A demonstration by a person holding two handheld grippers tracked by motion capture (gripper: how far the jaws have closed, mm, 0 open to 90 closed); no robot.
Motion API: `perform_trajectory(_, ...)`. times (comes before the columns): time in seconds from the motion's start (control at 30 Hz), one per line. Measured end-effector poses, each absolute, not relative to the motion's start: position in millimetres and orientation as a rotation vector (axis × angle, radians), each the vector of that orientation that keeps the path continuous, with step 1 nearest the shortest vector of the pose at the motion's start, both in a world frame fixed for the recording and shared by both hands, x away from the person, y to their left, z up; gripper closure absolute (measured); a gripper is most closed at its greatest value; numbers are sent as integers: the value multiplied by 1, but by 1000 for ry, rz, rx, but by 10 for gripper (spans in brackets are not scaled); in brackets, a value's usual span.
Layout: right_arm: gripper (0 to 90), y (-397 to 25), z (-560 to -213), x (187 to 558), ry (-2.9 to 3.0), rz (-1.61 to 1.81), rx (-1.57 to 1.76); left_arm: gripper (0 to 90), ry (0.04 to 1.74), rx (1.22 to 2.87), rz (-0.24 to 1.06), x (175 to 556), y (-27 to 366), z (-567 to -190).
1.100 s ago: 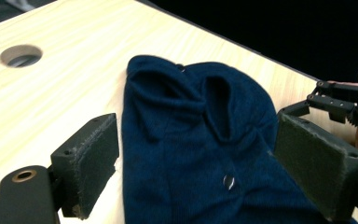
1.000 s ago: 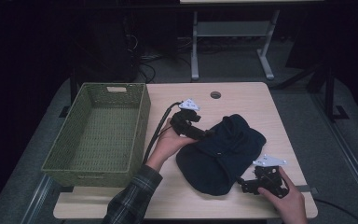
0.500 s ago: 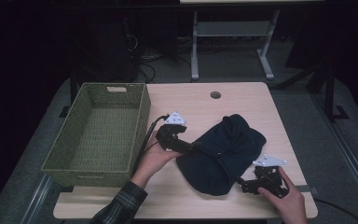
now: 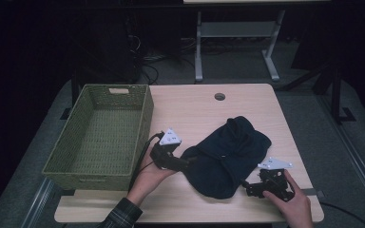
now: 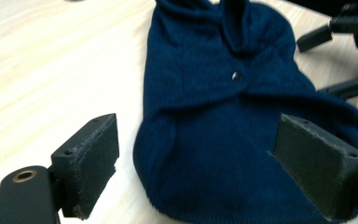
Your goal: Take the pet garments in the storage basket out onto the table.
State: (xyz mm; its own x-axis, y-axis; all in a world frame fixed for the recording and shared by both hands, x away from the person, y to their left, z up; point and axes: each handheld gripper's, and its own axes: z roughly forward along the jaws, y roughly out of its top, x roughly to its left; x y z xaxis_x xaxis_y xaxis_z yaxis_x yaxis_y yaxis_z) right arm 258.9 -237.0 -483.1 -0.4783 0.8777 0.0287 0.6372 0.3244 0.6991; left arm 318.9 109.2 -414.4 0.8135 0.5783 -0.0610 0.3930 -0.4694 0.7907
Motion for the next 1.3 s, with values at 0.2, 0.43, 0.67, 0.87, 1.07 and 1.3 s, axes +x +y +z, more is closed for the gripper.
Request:
perform_trajectory(0.2,4,-237,-483,259,2240,936,1349,135,717,2153,268,306,115,-426)
perform_trajectory(0.43,4,-237,-483,259,2240,935,1350,135,719,2180,276,293,119,-436)
perform_trajectory(0.67,4,-237,-483,259,2240,935,1349,135,740,2210,279,280,127,-444)
perform_trajectory(0.87,4,-237,-483,259,2240,935,1349,135,750,2233,285,274,130,-452)
perform_trajectory(1.07,4,-237,-483,259,2240,935,1348,131,759,2252,285,272,126,-461)
perform_trajectory(1.3,4,-237,-483,259,2240,935,1349,129,759,2277,281,272,123,-471)
